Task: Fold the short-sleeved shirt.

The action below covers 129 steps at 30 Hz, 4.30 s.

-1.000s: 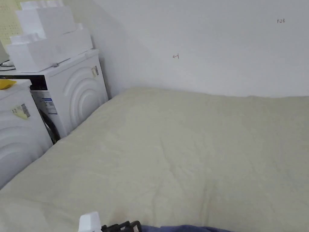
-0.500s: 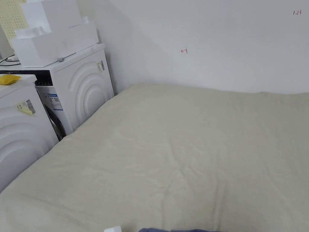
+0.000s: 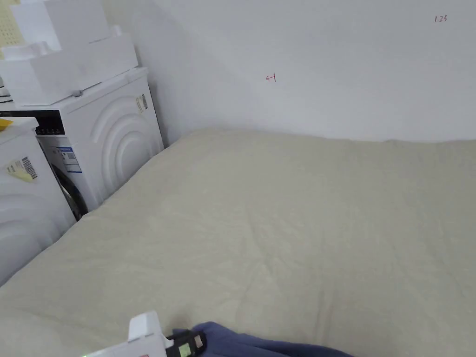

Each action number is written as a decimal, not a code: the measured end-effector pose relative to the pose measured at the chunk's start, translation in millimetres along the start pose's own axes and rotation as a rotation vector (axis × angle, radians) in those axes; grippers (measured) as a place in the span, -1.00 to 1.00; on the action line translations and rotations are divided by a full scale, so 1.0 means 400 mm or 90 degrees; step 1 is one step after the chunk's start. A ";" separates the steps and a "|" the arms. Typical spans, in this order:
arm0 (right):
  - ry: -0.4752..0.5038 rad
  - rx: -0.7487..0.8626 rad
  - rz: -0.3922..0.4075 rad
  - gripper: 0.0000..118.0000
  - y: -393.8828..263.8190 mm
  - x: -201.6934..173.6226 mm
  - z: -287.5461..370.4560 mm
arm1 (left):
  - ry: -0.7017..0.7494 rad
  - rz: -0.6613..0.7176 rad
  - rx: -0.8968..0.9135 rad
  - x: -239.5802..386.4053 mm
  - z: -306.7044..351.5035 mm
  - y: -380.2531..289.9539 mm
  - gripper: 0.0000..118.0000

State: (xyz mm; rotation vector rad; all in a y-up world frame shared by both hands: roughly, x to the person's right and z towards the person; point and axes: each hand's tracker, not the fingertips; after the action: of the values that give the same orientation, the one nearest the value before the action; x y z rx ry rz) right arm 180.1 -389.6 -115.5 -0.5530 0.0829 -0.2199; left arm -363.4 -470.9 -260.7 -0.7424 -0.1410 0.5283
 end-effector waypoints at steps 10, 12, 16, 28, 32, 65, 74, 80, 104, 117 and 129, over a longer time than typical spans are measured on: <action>-0.027 -0.005 -0.028 -0.98 -0.021 0.036 0.003 | 0.061 -0.144 0.028 0.063 0.015 0.122 -0.85; -0.028 -0.004 -0.032 -0.98 -0.025 0.043 0.000 | 0.057 -0.171 0.029 0.160 0.038 0.091 -0.85; -0.025 -0.002 -0.034 -0.98 -0.022 0.038 0.006 | -0.015 -0.198 0.027 0.331 0.037 -0.012 -0.85; -0.056 -0.022 -0.040 -0.98 -0.068 0.072 0.034 | -0.060 -0.277 -0.151 0.585 -0.255 -0.304 -0.68; -0.060 -0.027 -0.064 -0.98 -0.079 0.088 0.031 | -0.155 -0.221 -0.093 0.569 -0.177 -0.258 0.10; -0.049 -0.011 -0.058 -0.98 -0.053 0.060 0.058 | -0.209 -0.097 -0.155 0.482 -0.224 -0.294 -0.82; -0.024 -0.006 -0.053 -0.98 -0.046 0.050 0.060 | -0.191 0.015 -0.038 0.200 -0.067 -0.097 1.00; -0.031 -0.022 -0.058 -0.98 -0.065 0.054 0.058 | -0.166 0.124 -0.104 0.099 -0.178 -0.147 1.00; -0.040 -0.040 -0.071 -0.98 -0.073 0.065 0.037 | -0.022 0.085 0.067 0.051 -0.079 -0.006 -0.79; -0.026 -0.052 -0.078 -0.98 -0.089 0.052 0.019 | -0.072 -0.276 0.026 0.448 -0.012 -0.129 -0.79; -0.056 -0.054 -0.082 -0.98 -0.103 0.081 0.048 | -0.163 -0.339 -0.083 0.594 -0.119 -0.347 -0.02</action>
State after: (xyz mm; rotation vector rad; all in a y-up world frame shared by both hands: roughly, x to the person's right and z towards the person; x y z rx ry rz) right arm 206.6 -421.2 -78.0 -0.6522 -0.0295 -0.3180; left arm -87.8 -465.0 -216.1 -0.7251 -0.5987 0.1027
